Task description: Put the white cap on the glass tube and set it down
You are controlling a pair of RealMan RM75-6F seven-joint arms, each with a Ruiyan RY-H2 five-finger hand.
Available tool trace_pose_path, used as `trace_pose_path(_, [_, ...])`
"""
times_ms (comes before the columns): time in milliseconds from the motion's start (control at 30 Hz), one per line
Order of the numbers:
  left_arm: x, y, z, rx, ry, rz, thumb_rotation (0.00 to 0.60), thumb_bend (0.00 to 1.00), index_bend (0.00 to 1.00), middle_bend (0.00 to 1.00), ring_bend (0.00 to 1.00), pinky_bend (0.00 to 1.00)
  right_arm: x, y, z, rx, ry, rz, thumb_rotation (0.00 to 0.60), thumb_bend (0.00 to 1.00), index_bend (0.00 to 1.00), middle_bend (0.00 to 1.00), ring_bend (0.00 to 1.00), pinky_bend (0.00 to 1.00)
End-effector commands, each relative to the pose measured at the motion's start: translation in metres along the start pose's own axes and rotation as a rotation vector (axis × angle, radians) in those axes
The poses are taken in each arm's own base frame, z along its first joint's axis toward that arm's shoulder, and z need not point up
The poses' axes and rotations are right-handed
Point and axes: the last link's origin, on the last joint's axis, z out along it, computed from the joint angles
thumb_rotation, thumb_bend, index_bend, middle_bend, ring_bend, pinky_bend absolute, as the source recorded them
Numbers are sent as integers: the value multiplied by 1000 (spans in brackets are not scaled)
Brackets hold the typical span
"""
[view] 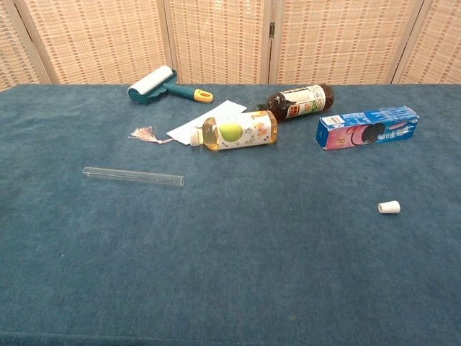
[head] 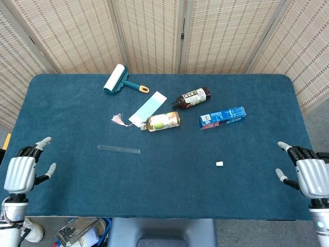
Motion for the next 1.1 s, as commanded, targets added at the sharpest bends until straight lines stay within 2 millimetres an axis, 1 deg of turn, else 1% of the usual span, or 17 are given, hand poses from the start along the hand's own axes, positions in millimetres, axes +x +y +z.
trace_pose_path(33, [-6,23,30,-94,1,22,600,296,209,488,565,590,-1,-1,1,6,-3,0,600,262,190,314,258,265])
trace_pose_path(133, [-13,42,54,-162,-21,51,600,295,244,657,733,805,-2,-2,1,10,-14,-3,600,262,190,314,258,265])
trace_pose_path(200, [-19,54,70,-198,-37,80,600,295,278,744,822,941,-3,-2,1,7,-18,-6,600,262,190,314,258,265])
trace_pose_path(233, [-21,59,76,-210,-46,97,600,295,307,792,862,986,-3,-2,1,6,-20,-6,600,262,190,314,258,265])
trace_pose_path(267, [-25,63,82,-220,-61,107,600,295,324,828,887,1000,-2,-1,1,5,-21,-7,600,262,190,314,258,265])
trace_pose_path(433, [-47,88,109,-252,-169,152,600,295,347,947,982,1000,-3,-2,2,5,-22,-8,600,262,190,314,258,265])
trace_pose_path(500, [-56,98,118,-255,-190,169,600,295,364,981,999,1000,-3,-2,2,6,-24,-9,600,262,190,314,258,265])
trace_pose_path(567, [-64,105,124,-251,-209,172,600,295,382,999,1000,1000,-3,-2,2,6,-26,-11,600,262,190,314,258,265])
trace_pose_path(700, [-82,118,136,-251,-262,209,600,295,399,1000,1000,1000,-2,-1,3,2,-27,-12,600,262,190,314,258,265])
trace_pose_path(867, [-102,130,139,-267,-321,270,600,295,393,1000,1000,1000,-4,2,4,-6,-34,-9,600,262,190,314,258,265])
trace_pose_path(1100, [-126,137,140,-256,-387,289,600,295,413,1000,1000,1000,-7,6,6,-16,-46,-9,600,262,190,314,258,265])
